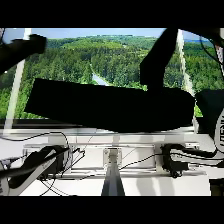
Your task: Fold the clothes and pants, and hang the long-sleeved shirts on hangers.
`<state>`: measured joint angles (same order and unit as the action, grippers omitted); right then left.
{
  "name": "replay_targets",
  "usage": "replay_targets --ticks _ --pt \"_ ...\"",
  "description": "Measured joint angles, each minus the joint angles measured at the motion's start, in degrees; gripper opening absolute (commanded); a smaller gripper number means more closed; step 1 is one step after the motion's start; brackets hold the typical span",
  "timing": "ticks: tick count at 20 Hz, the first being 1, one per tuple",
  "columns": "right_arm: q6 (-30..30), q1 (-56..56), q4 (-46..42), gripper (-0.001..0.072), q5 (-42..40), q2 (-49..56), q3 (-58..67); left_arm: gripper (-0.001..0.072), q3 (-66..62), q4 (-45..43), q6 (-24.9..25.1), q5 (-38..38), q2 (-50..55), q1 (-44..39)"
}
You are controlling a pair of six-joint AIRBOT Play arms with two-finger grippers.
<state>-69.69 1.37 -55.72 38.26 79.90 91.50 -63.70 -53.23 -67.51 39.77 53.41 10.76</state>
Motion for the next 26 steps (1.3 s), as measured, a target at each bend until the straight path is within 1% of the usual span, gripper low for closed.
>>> replay_targets --ticks 4,9,10,11,12,15,17,18,20,22,26 --pt "-2.67 13.18 -2.89 0.0014 -6.67 1.92 2.99 0.0579 0.0 -0.31 -0.63 5.75 -4.2 6.64" --pt "-5.38 27.39 -4.15 0.0016 -13.22 9.46 4.04 0.0579 0.07 -0.33 -0.9 13.27 -4.2 9.11" --pt "-5.7 29.29 -4.31 0.0058 -13.94 11.52 4.11 0.058 0.07 -0.35 -0.9 14.38 -3.78 9.22" --pt "-6.1 30.99 -4.42 0.0356 -14.45 13.62 4.13 0.058 0.07 -0.31 -0.9 15.08 -3.32 9.35" --pt "-6.38 32.24 -4.44 0.058 -15.28 15.43 4.22 0.0581 0.07 -0.31 -0.92 15.87 -2.8 9.4" --pt "-6.86 34.25 -4.7 0.0583 -15.47 18.82 4.24 0.0581 0.07 -0.24 -0.87 17.49 -0.7 9.51" --pt "-7.04 34.05 -5.31 0.0555 -14.49 19.21 4.26 0.0581 0.07 -0.22 -0.87 18.51 1.31 9.51" --pt "-7.06 33.48 -5.86 0.0555 -13.27 19.02 4.26 0.0581 0.07 -0.17 -0.87 18.84 2.51 9.51" --pt "-7.1 31.65 -7.1 0.0555 -10.36 18.03 4.31 0.058 0.09 -0.11 -0.87 19.37 5.07 9.51" --pt "-7.15 28.83 -8.33 0.0555 -5.6 16.85 4.31 0.058 0.09 -0.11 -0.87 20.52 8.02 9.49" --pt "-7.21 22.51 -9.4 0.0555 3.96 15.13 4.31 0.058 0.11 -0.15 -0.74 25.64 15.43 7.39"
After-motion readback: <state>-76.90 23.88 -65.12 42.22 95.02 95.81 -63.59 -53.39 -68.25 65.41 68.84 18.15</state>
